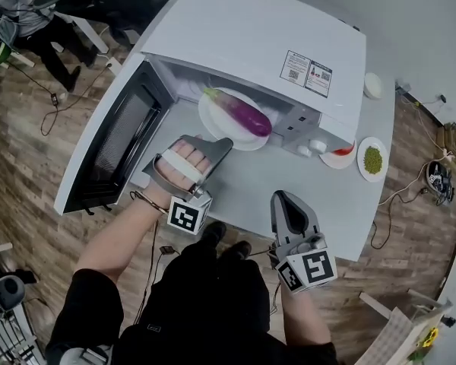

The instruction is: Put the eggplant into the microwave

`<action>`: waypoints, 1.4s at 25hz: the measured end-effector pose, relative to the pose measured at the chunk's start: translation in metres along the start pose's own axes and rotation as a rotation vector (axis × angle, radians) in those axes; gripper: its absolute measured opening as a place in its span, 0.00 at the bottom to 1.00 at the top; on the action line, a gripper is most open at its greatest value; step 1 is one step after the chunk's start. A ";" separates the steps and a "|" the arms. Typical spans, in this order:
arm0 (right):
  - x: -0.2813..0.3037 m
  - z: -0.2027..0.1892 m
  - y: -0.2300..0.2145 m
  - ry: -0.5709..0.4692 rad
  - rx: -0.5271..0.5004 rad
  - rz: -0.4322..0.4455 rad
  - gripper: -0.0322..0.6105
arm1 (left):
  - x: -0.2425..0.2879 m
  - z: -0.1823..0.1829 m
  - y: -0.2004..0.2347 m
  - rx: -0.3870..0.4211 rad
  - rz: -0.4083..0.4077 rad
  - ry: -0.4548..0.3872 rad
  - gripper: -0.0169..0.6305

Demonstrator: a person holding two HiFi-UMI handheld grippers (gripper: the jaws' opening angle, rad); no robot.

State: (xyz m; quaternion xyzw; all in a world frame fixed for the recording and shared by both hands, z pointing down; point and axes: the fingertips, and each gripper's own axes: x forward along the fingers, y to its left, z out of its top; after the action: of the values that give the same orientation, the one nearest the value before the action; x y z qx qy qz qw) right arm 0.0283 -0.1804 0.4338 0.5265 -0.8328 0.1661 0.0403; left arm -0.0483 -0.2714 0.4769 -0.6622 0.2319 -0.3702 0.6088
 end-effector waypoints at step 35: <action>0.012 -0.008 -0.034 0.057 0.047 -0.004 0.08 | 0.091 -0.043 -0.033 0.009 -0.217 0.149 0.05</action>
State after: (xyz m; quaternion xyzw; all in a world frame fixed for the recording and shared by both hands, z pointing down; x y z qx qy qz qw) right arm 0.0522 -0.2010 0.4522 0.5239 -0.8263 0.2003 0.0520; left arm -0.0300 -0.3632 0.5276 -0.6514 0.2017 -0.4829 0.5493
